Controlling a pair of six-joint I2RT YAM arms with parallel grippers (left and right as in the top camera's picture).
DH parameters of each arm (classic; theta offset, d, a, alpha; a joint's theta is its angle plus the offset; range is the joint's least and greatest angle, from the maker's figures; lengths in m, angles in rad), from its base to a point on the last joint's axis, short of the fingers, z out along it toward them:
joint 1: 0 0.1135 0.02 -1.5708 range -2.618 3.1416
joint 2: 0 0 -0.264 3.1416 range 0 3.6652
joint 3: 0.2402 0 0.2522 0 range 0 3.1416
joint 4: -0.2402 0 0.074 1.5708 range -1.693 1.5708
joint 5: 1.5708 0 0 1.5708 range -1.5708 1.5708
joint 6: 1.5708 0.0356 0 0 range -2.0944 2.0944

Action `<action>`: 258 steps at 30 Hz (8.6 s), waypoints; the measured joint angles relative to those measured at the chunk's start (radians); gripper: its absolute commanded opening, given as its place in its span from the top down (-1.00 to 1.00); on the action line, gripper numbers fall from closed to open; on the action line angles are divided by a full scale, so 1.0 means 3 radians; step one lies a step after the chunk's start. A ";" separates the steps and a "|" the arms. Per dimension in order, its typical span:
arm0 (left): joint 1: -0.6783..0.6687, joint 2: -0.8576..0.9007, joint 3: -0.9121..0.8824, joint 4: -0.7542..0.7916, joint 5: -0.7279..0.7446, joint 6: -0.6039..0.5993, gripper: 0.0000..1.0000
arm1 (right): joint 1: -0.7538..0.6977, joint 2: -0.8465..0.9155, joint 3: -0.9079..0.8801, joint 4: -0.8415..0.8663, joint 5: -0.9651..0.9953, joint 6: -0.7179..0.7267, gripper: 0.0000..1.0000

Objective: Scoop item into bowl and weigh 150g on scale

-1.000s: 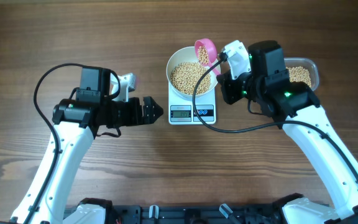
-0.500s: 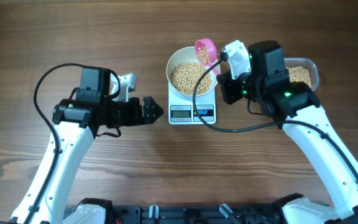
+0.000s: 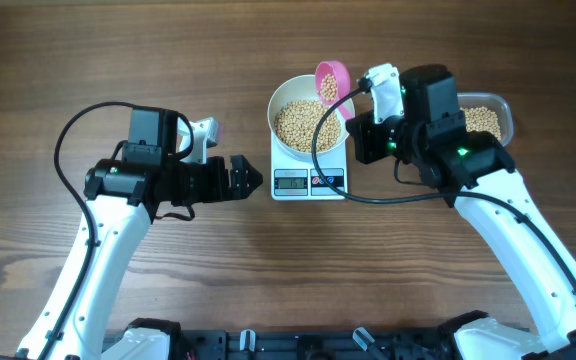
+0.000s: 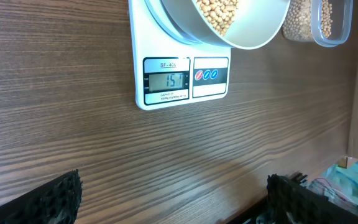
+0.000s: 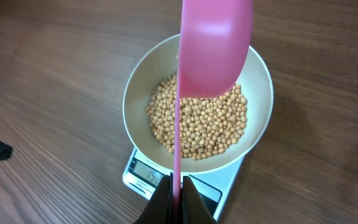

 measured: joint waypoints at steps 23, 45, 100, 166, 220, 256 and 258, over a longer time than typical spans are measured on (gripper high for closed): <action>0.0000 0.0000 0.0000 0.0000 0.0000 0.0001 -1.00 | -0.0898 0.0000 0.0000 0.0351 -0.0810 0.0556 0.91; 0.0000 0.0000 0.0000 0.0000 -0.0001 0.0000 -1.00 | -0.2210 -0.0285 0.0000 -0.0191 -0.0758 0.0259 0.91; 0.0000 0.0000 0.0000 0.0000 0.0000 0.0000 -1.00 | -0.1921 -0.0041 0.0001 -0.1024 0.0896 -0.1025 0.91; 0.0000 0.0000 0.0000 0.0000 0.0000 0.0000 -1.00 | -0.1502 -0.0144 0.0543 0.0537 -0.1553 -0.0416 0.91; 0.0000 0.0000 0.0000 0.0000 0.0000 0.0000 -1.00 | 0.0195 0.0684 0.0543 0.0301 0.0089 -0.0342 0.92; 0.0000 0.0000 0.0000 0.0000 0.0000 0.0001 -1.00 | 0.0412 0.1061 0.0542 0.0523 0.0628 -0.0985 0.92; 0.0000 0.0000 0.0000 0.0000 0.0000 0.0000 -1.00 | 0.0412 0.1061 0.0542 0.0523 0.0626 -0.0931 0.91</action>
